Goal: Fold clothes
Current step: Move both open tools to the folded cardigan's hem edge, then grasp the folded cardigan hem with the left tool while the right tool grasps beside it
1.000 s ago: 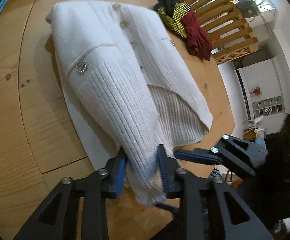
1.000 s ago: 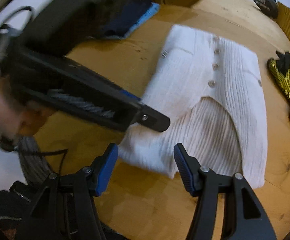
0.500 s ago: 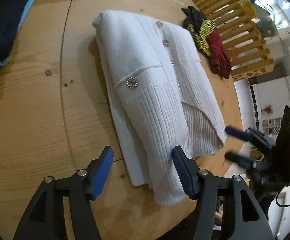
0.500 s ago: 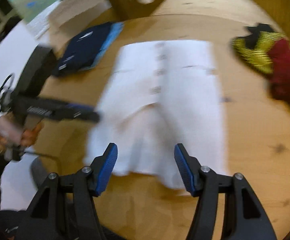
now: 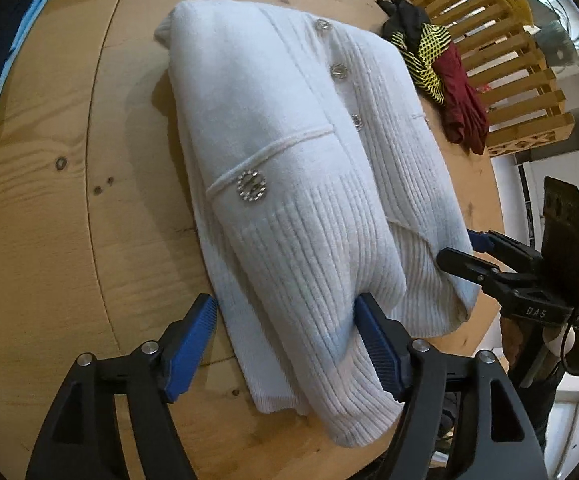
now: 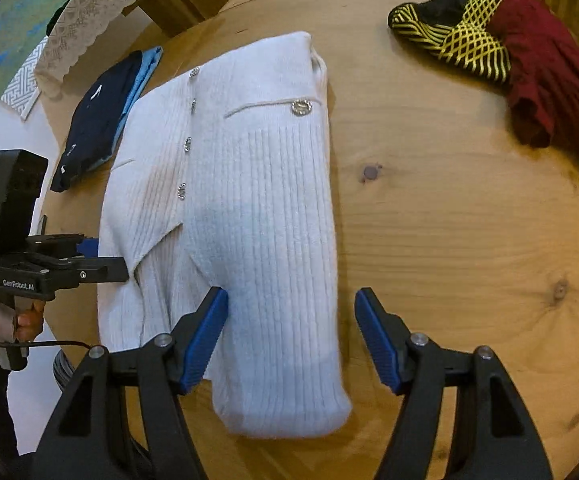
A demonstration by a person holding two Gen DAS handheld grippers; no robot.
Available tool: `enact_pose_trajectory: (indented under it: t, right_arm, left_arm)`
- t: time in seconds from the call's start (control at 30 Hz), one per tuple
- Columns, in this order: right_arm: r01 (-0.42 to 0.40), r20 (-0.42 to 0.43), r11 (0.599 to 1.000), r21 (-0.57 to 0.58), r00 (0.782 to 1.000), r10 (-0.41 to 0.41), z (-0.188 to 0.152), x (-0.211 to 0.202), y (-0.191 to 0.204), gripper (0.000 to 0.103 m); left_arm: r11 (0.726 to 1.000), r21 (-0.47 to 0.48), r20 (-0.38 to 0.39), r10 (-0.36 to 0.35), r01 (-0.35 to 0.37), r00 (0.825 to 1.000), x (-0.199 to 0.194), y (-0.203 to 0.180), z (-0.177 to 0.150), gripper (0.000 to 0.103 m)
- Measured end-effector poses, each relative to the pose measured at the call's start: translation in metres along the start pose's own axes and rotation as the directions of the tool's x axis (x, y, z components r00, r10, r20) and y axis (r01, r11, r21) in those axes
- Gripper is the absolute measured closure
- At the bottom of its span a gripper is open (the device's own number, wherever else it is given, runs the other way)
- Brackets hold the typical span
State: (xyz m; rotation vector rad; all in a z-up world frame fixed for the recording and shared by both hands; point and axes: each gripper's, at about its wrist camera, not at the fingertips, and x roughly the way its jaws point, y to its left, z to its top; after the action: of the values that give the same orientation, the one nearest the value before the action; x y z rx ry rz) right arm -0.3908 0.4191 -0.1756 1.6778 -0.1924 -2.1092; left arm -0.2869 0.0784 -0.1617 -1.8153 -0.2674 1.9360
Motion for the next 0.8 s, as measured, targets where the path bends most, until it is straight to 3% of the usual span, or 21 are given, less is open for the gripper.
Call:
enact_pose_trajectory:
  t: [0.07, 0.17, 0.3, 0.43, 0.8]
  right_arm:
    - [-0.009, -0.002, 1.000, 0.004, 1.000, 0.009, -0.001, 0.001, -0.001, 0.038]
    - [-0.019, 0.003, 1.000, 0.008, 1.000, 0.019, -0.002, 0.000, -0.004, 0.038]
    - [-0.039, 0.011, 0.999, 0.023, 0.999, 0.038, 0.000, -0.005, -0.013, 0.038]
    - [-0.067, 0.004, 0.997, 0.037, 0.998, 0.066, 0.001, -0.010, -0.020, 0.038]
    - [-0.060, -0.060, 0.998, -0.010, 0.996, 0.059, 0.003, -0.001, -0.011, 0.038]
  left_arm:
    - [1.000, 0.020, 0.006, -0.012, 0.012, 1.000, 0.001, -0.001, -0.001, 0.053]
    - [0.998, 0.055, 0.017, -0.034, 0.033, 0.999, 0.002, -0.001, -0.003, 0.066]
    - [0.995, 0.083, 0.037, -0.065, 0.062, 0.997, -0.002, 0.003, -0.006, 0.073]
    - [0.992, 0.071, 0.043, -0.105, 0.102, 0.994, -0.011, 0.018, -0.008, 0.078]
    - [0.994, 0.067, 0.022, -0.087, 0.085, 0.996, -0.016, 0.029, -0.010, 0.078]
